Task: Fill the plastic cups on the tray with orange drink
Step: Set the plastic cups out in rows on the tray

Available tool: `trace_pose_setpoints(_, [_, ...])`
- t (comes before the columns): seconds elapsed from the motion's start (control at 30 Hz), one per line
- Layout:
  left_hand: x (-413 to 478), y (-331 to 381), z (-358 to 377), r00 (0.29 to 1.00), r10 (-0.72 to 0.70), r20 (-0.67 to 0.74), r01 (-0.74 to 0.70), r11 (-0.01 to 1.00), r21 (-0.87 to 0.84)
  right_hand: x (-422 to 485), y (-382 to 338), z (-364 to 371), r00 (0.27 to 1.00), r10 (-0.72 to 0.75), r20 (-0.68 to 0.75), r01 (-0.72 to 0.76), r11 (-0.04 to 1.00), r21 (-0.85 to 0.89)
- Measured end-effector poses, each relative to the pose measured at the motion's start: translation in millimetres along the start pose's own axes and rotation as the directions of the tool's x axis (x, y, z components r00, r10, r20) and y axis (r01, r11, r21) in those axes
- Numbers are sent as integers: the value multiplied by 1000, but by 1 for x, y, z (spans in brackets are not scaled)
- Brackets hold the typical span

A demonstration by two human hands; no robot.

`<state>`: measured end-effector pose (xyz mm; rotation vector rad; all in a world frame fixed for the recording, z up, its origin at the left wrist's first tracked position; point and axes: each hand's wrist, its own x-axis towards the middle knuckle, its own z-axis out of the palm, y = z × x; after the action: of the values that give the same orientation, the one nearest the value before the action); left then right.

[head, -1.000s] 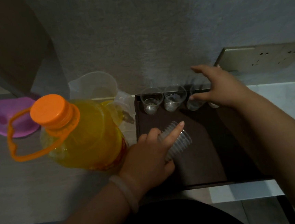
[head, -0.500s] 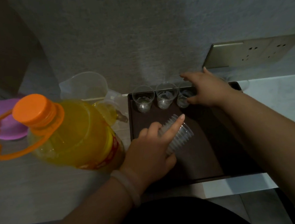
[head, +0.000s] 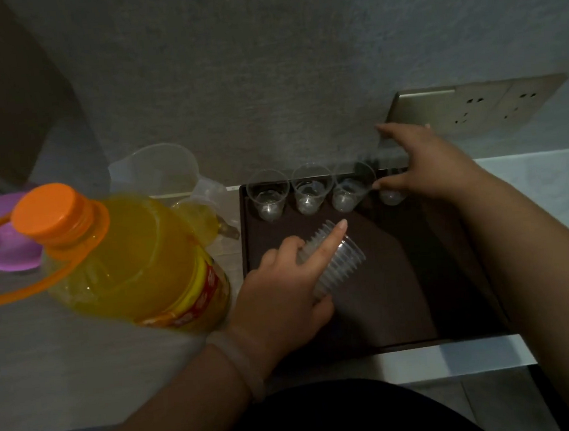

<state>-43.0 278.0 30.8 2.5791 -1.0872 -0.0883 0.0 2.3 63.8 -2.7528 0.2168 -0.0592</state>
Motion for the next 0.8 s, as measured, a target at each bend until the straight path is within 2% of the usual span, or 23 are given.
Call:
trace_pose_setpoints(0.1, [3, 5, 0, 1000, -5, -24, 5, 1000, 18, -8, 12, -6, 996, 57, 67, -55, 998, -38])
trace_pose_setpoints(0.23, [7, 11, 2, 1000, 1, -22, 0, 999, 44, -8, 26, 0, 980, 81, 180, -53, 986, -157])
trace_pose_setpoints(0.33, [9, 14, 4, 1000, 0, -24, 2, 997, 80, -7, 33, 2, 982, 100, 162, -71, 981, -178])
trace_pose_setpoints(0.57, [8, 20, 5, 1000, -13, -5, 14, 998, 61, -4, 36, 9, 994, 21, 109, -2, 985, -172])
trace_pose_setpoints(0.8, [6, 23, 4, 1000, -18, -4, 18, 999, 38, -5, 35, 9, 994, 26, 104, -9, 987, -163])
